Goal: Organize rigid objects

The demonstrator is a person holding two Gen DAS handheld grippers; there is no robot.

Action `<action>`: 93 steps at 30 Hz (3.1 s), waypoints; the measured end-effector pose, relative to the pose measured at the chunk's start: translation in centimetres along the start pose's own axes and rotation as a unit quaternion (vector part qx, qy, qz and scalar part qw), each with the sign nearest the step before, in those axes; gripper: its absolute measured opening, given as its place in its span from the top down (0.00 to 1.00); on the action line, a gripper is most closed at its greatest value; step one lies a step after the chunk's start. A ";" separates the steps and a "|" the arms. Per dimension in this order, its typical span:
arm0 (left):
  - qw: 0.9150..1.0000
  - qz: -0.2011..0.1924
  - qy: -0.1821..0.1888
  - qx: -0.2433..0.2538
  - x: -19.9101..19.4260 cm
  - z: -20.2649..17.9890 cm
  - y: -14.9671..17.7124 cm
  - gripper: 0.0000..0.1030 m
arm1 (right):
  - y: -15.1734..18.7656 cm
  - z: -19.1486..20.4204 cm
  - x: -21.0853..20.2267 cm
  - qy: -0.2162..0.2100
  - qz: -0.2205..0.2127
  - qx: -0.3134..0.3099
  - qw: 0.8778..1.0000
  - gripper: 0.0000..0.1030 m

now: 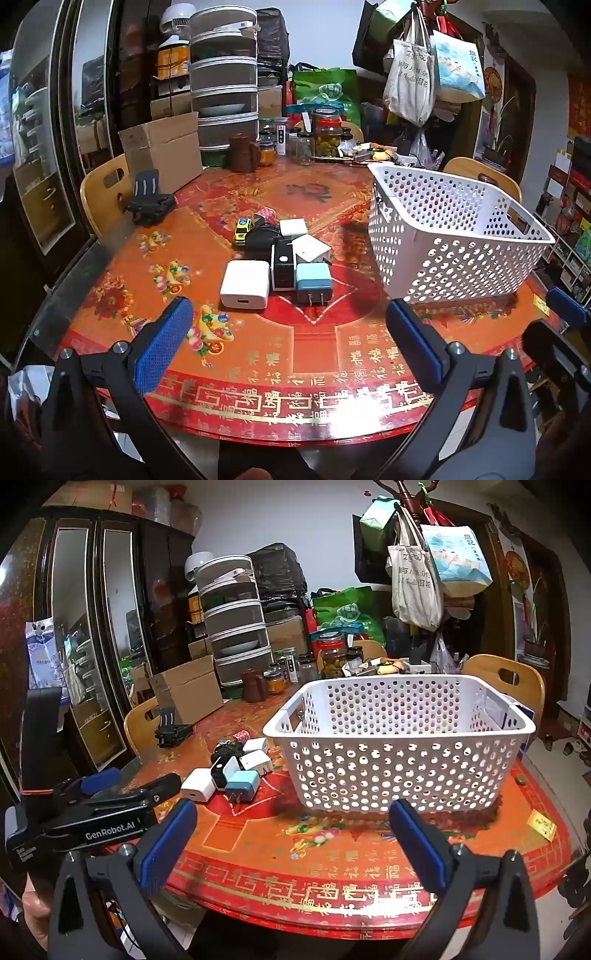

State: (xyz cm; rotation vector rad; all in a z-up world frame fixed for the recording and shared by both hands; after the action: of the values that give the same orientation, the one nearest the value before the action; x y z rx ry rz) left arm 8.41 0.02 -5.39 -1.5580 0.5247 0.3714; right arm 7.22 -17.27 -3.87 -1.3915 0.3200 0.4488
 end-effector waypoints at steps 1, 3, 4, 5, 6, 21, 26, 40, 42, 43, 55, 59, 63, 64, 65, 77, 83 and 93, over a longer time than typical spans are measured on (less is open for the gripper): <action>1.000 -0.001 -0.003 0.001 -0.1 0.0 0.0 0.00 | 0.0 0.0 0.0 0.000 0.000 0.002 1.000 0.00; 1.000 -0.004 -0.004 0.003 -0.3 -0.1 0.0 0.00 | 0.0 0.1 -0.1 0.000 0.001 0.002 1.000 0.00; 1.000 -0.006 -0.005 0.004 -0.6 -0.3 0.0 0.00 | 0.0 0.2 -0.1 0.000 0.000 0.001 1.000 0.00; 1.000 -0.001 -0.006 0.006 -0.4 -0.5 0.3 0.00 | 0.0 0.0 -0.1 -0.002 0.002 0.007 1.000 0.00; 1.000 0.003 -0.006 0.006 -0.3 -0.6 0.4 0.00 | 0.0 0.0 -0.1 -0.002 0.002 0.006 1.000 0.00; 1.000 0.012 0.007 -0.002 0.0 -0.3 0.4 0.00 | -0.1 -0.4 -0.5 0.002 -0.002 0.006 1.000 0.00; 1.000 0.017 0.008 -0.002 0.2 -0.2 0.5 0.00 | -0.1 -0.3 -0.4 0.001 -0.002 0.006 1.000 0.00; 1.000 0.018 0.008 -0.003 0.0 -0.1 0.4 0.00 | -0.2 -0.3 -0.5 0.001 -0.003 0.006 1.000 0.00; 1.000 0.016 0.005 -0.001 0.0 -0.1 0.4 0.00 | -0.2 -0.3 -0.5 0.000 -0.003 0.007 1.000 0.00; 1.000 0.015 0.006 -0.001 0.0 -0.1 0.4 0.00 | -0.2 -0.3 -0.5 0.001 -0.003 0.006 1.000 0.00; 1.000 0.017 0.007 -0.002 0.2 -0.1 0.4 0.00 | -0.2 -0.2 -0.6 0.000 -0.003 0.006 1.000 0.00; 1.000 0.019 0.008 -0.002 0.1 -0.1 0.5 0.00 | -0.2 -0.2 -0.5 0.001 -0.003 0.006 1.000 0.00; 1.000 0.018 0.008 -0.002 0.1 -0.1 0.4 0.00 | -0.2 -0.3 -0.6 0.000 -0.004 0.006 1.000 0.00; 1.000 0.018 0.008 -0.002 0.1 -0.1 0.4 0.00 | -0.2 -0.2 -0.6 0.000 -0.004 0.006 1.000 0.00; 1.000 0.018 0.008 -0.002 0.1 -0.1 0.5 0.00 | -0.2 -0.2 -0.5 0.000 -0.003 0.006 1.000 0.00; 1.000 0.021 0.009 -0.002 0.1 -0.1 0.6 0.00 | -0.2 -0.2 -0.6 0.001 -0.003 0.005 1.000 0.00; 1.000 0.014 0.003 0.011 0.9 0.5 0.0 0.00 | -1.4 -3.9 -1.0 0.067 -0.017 0.005 0.998 0.00; 0.991 0.133 -0.012 -0.019 9.0 8.1 0.8 0.00 | -5.9 -23.6 1.9 0.175 0.039 0.098 0.979 0.01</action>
State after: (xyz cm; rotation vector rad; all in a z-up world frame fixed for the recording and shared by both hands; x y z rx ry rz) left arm 16.16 7.20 -11.37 -1.5211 0.7123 0.6057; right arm 12.82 -41.06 -3.40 -1.2645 0.6905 0.2259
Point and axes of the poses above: each gripper's, at about its wrist camera, not at the fingertips, and x roughly the way its jaws point, z to its left, y to its underside, the point moved 10 cm from there along x, roughly the way its jaws point, and after that the axes turned 6 degrees about y, right-handed, at the moved point
